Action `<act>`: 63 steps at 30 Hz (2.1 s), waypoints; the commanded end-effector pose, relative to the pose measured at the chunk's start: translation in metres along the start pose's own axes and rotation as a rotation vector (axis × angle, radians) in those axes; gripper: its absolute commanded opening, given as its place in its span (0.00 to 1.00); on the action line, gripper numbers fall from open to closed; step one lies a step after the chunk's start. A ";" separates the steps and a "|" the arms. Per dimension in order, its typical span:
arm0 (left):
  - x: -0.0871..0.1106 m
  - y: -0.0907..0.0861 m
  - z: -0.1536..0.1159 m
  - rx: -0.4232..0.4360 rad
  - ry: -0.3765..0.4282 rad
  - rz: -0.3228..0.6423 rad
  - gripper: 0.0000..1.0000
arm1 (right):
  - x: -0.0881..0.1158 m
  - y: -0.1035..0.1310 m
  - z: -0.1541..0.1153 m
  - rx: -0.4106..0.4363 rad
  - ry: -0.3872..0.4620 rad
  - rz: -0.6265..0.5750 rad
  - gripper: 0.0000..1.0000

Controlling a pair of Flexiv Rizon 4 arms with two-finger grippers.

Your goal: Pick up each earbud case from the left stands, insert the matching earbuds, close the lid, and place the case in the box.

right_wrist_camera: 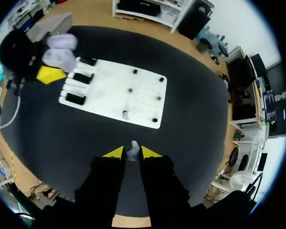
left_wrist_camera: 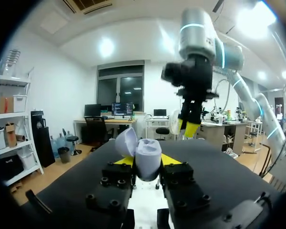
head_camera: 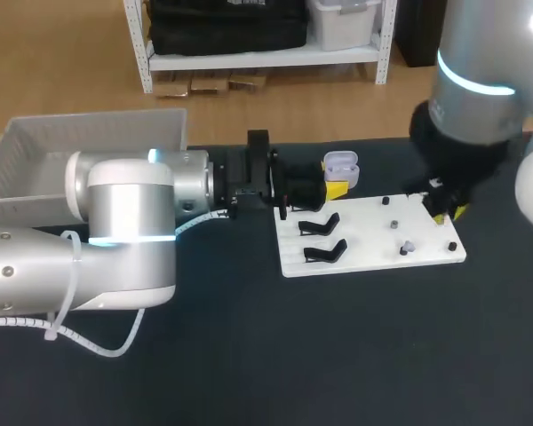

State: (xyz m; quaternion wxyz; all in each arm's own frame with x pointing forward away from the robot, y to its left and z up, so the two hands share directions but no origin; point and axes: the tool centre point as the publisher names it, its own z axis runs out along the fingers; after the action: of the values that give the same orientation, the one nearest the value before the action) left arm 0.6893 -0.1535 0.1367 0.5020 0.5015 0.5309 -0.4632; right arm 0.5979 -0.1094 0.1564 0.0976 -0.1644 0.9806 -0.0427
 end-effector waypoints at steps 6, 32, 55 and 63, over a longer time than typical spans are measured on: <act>0.002 -0.001 0.000 -0.008 -0.008 0.005 0.00 | 0.015 0.002 -0.026 0.002 -0.031 -0.001 0.00; 0.002 -0.001 0.000 -0.008 -0.008 0.005 0.00 | -0.049 0.062 -0.052 -0.003 0.094 0.707 0.00; 0.002 -0.001 0.000 -0.008 -0.008 0.005 0.00 | -0.097 0.080 -0.054 -0.003 0.048 0.802 0.00; 0.002 -0.001 0.000 -0.008 -0.008 0.005 0.00 | -0.111 0.087 -0.046 -0.007 0.040 0.775 0.00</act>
State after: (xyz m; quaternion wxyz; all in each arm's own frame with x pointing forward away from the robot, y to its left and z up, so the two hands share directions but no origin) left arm 0.6894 -0.1533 0.1367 0.5020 0.5015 0.5309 -0.4633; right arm 0.6579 0.0079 0.2133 0.0916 0.2197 0.9713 0.0013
